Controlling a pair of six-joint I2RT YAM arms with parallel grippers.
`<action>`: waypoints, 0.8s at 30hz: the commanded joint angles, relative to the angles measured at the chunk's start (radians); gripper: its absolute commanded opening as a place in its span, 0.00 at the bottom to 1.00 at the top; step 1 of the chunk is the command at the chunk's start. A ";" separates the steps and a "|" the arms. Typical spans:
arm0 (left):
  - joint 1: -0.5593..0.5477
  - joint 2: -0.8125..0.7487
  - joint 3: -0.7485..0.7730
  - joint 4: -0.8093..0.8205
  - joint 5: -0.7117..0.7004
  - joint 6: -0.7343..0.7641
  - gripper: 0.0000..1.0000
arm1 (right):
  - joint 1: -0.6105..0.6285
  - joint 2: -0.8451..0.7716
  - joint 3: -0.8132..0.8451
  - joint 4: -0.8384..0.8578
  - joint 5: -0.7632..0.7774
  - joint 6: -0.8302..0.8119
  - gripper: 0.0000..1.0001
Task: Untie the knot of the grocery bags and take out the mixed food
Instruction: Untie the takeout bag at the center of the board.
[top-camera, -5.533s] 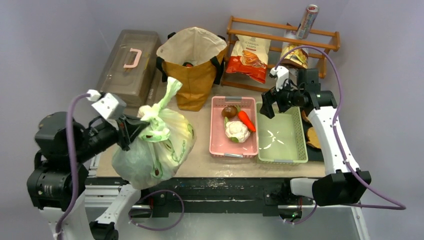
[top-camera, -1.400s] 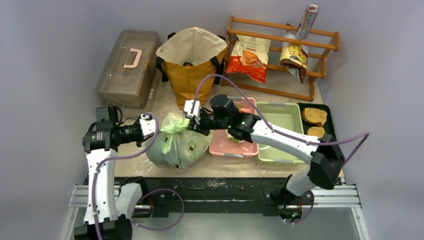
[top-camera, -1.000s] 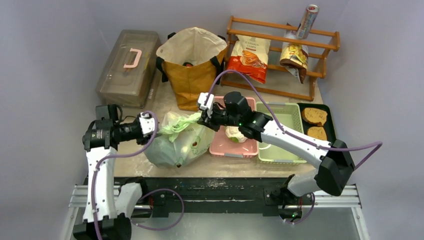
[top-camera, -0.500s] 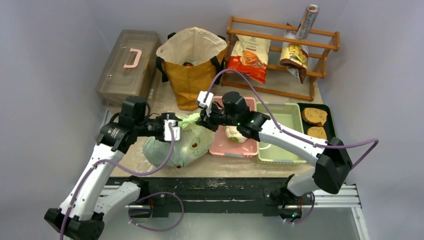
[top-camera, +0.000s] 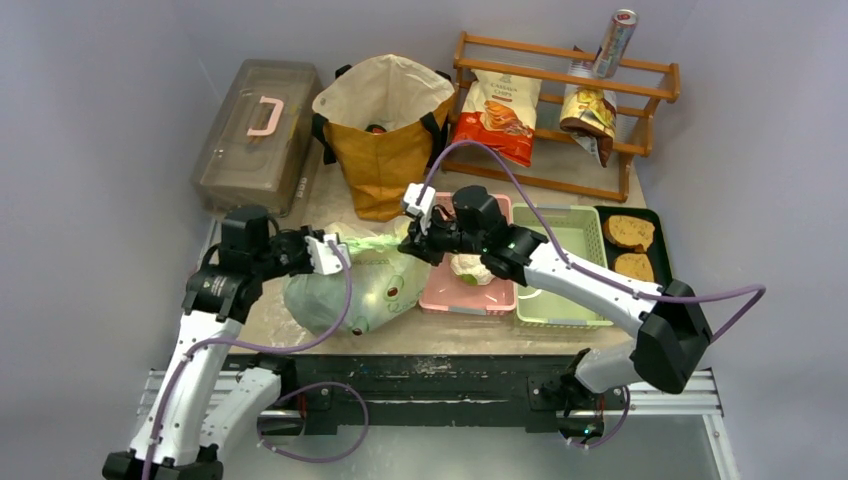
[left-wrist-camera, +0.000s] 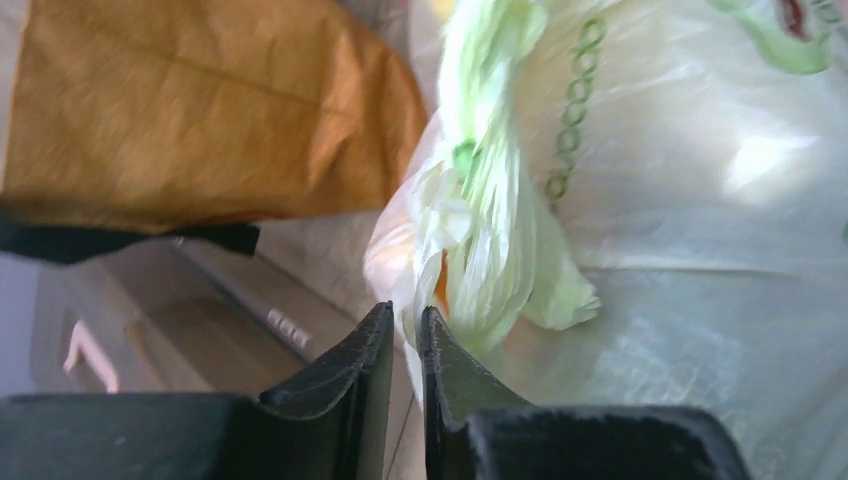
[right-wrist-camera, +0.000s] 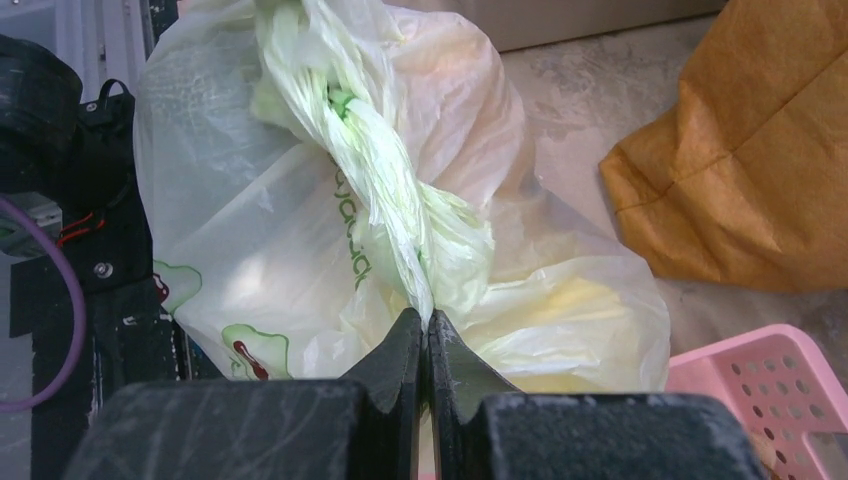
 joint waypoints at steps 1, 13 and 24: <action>0.135 -0.021 -0.006 0.012 0.022 -0.046 0.11 | -0.011 -0.061 -0.038 0.015 0.002 0.032 0.00; 0.369 0.071 0.134 -0.053 0.356 -0.189 0.33 | -0.014 -0.098 -0.071 0.014 -0.005 -0.001 0.00; 0.344 0.061 0.314 -0.468 0.568 0.165 0.55 | -0.011 -0.040 0.125 -0.047 -0.124 -0.009 0.59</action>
